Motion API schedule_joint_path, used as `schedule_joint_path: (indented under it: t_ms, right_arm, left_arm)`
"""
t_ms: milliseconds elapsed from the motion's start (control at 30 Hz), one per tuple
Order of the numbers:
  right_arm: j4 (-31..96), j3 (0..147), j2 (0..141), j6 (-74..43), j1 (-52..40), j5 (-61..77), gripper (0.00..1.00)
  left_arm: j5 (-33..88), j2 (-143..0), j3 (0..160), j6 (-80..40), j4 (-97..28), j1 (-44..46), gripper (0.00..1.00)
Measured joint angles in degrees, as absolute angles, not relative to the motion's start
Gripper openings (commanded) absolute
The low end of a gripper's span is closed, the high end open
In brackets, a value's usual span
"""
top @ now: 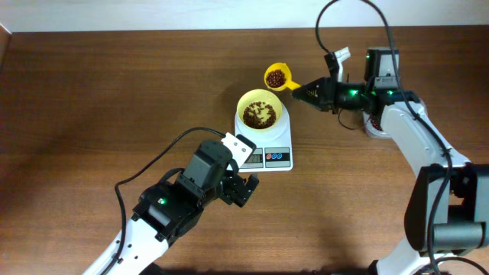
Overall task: Scoop item into bowl and weigh 50g on scale
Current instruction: 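Carry the filled scoop with the right gripper over the yellow bowl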
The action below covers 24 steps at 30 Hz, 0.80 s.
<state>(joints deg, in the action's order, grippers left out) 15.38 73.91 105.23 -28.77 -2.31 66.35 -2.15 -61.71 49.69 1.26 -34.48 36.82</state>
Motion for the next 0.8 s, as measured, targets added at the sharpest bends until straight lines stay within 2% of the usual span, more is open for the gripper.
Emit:
schedule_joint_path:
  t_ms: [500, 800]
  right_arm:
    - [15.77, 73.91, 105.23, -20.1, -5.74, 58.35, 0.04]
    - [21.28, 73.91, 105.23, -6.42, -5.74, 56.9, 0.04]
  left_arm:
    - [-2.15, -61.71, 49.69, 1.26, -34.48, 36.82, 0.99]
    - [-2.15, -61.71, 49.69, 1.26, -34.48, 36.82, 0.99]
